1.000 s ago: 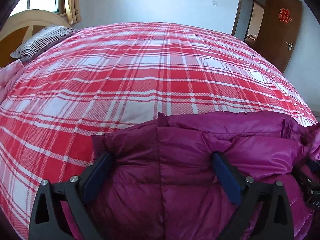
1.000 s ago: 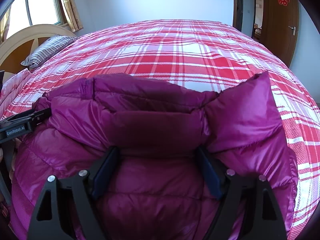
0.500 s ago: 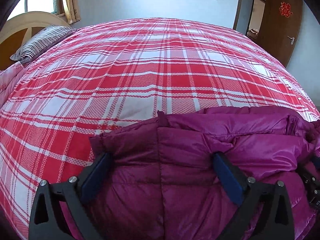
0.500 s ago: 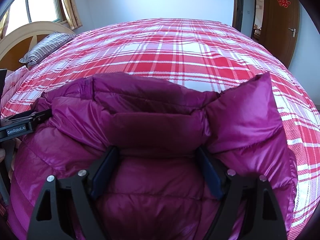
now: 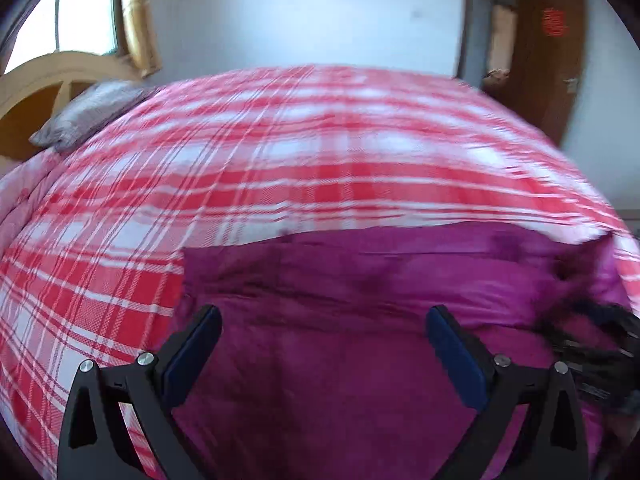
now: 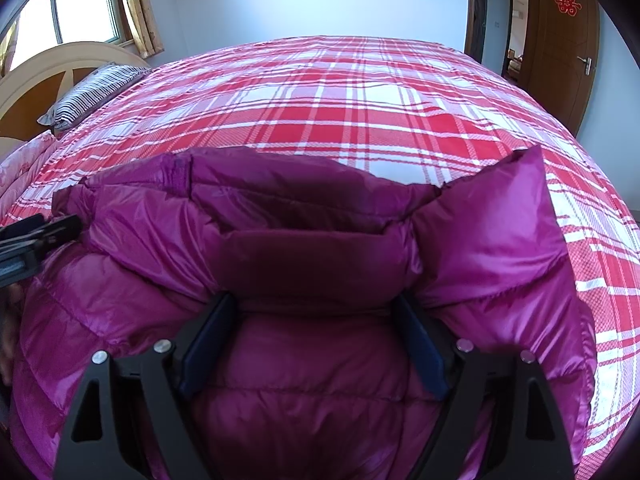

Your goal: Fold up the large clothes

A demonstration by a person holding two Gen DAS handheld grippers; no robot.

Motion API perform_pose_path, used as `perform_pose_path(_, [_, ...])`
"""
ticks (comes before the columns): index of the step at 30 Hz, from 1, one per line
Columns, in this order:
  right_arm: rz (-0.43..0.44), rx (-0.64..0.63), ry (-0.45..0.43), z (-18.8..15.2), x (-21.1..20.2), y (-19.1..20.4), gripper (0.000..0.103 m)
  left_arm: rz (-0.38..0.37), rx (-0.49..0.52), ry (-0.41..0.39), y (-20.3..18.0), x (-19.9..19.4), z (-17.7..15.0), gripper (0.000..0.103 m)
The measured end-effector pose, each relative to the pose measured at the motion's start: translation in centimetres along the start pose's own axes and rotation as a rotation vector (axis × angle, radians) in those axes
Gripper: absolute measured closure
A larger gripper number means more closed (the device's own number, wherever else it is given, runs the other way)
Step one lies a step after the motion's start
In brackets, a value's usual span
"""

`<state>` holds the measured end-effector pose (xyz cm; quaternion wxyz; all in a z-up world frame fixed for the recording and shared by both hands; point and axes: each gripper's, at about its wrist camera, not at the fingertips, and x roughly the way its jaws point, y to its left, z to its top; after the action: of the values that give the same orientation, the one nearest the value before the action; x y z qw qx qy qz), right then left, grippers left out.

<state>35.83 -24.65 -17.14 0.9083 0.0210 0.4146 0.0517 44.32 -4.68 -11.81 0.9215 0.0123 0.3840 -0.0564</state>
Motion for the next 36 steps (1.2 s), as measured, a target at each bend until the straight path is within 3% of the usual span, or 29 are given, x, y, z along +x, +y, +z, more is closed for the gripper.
perform_pose_path(4, [0.000,0.000,0.000,0.0,0.0,0.0,0.018,-0.048,0.079,-0.017,-3.1,-2.1,-1.6,0.001])
perform_pose_path(7, [0.000,0.000,0.000,0.0,0.0,0.0,0.018,-0.006,0.113,0.012,-4.2,-0.6,-2.9,0.001])
perform_pose_path(14, [-0.001,-0.001,0.001,0.0,0.0,0.0,0.018,0.005,0.097,0.026,-4.2,1.8,-3.6,0.001])
perform_pose_path(25, [0.010,0.011,-0.006,0.1,-0.9,-0.3,0.019,0.012,0.098,0.034,-4.3,2.3,-4.0,0.001])
perform_pose_path(33, [0.102,0.088,-0.185,-1.0,-6.5,-1.7,0.014,0.019,0.100,0.027,-4.3,2.4,-4.1,0.001])
perform_pose_path(36, [0.101,0.027,-0.112,-2.1,-6.1,-0.3,0.014,0.019,0.099,0.027,-4.4,2.4,-4.2,0.001])
